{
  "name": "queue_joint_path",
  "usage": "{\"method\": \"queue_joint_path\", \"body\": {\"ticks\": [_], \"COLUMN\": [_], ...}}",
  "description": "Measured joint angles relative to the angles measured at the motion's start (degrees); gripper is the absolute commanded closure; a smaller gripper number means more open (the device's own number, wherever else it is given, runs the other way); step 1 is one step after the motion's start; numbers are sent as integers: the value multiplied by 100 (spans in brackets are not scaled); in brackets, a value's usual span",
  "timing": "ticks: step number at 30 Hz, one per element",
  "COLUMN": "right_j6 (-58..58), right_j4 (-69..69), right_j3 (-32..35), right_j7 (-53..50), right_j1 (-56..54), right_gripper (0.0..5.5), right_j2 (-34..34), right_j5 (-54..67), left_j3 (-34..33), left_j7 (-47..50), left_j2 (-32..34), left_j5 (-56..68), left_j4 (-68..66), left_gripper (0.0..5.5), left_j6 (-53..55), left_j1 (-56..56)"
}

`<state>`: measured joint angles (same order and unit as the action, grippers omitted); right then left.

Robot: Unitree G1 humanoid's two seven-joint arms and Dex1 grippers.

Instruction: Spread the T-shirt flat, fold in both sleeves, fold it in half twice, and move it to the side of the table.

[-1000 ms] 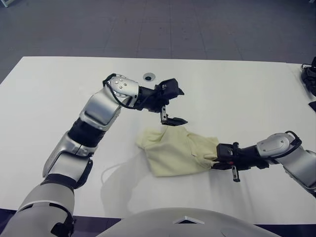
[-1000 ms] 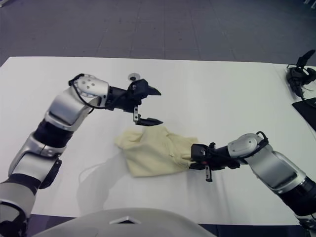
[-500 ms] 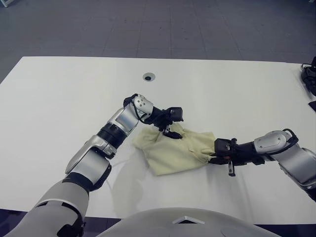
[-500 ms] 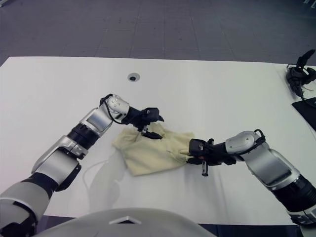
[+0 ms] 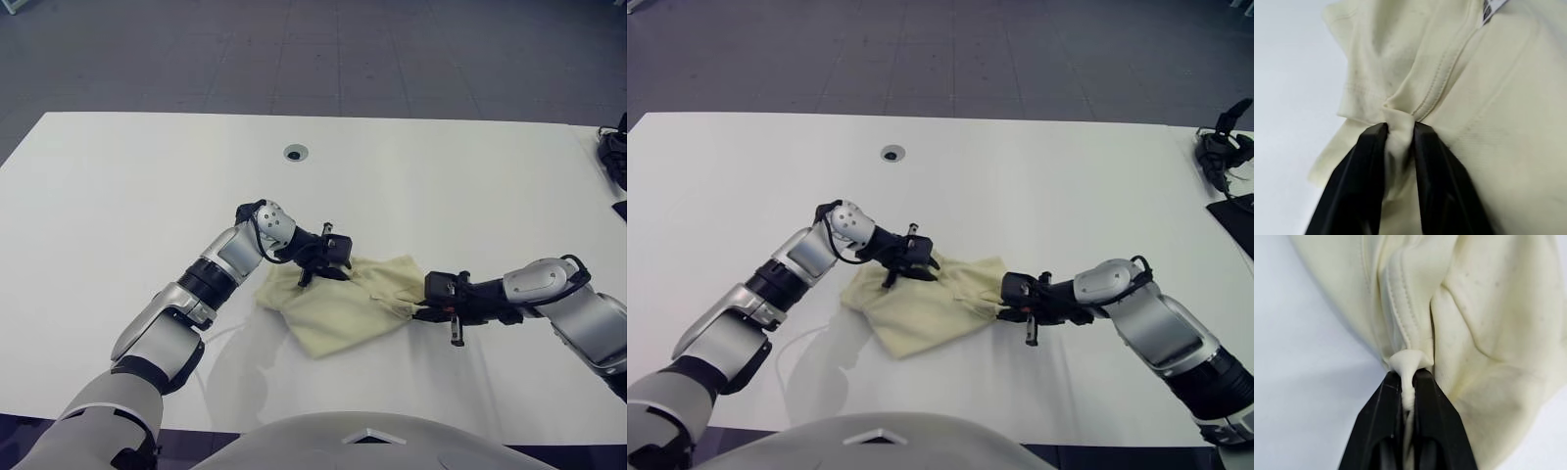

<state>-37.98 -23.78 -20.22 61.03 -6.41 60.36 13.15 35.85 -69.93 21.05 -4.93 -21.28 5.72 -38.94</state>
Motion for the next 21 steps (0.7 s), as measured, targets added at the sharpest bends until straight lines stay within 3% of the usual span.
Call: {"method": "queue_joint_path", "body": {"ticks": [6, 9, 14, 21], "right_j6": [-52, -499, -934, -428], "right_j4": [50, 114, 911, 3276], "right_j3": [44, 382, 1114, 1017], "right_j7": [28, 234, 581, 688], "right_j1": [-57, -266, -1995, -4217], "right_gripper": [543, 543, 543, 543], "right_j2": [0, -61, -358, -1070], "right_j5": [-21, 447, 1182, 830], "left_j3": [-428, -1000, -2140, -2384], "left_j7": [52, -88, -74, 185], "left_j2": [277, 570, 1054, 1253], "left_j5": [64, 515, 982, 621], "left_j4": [671, 1336, 1299, -529], "left_gripper": [547, 548, 548, 548], "left_j6": [469, 946, 1275, 385], "left_j1": [73, 92, -1009, -2273]}}
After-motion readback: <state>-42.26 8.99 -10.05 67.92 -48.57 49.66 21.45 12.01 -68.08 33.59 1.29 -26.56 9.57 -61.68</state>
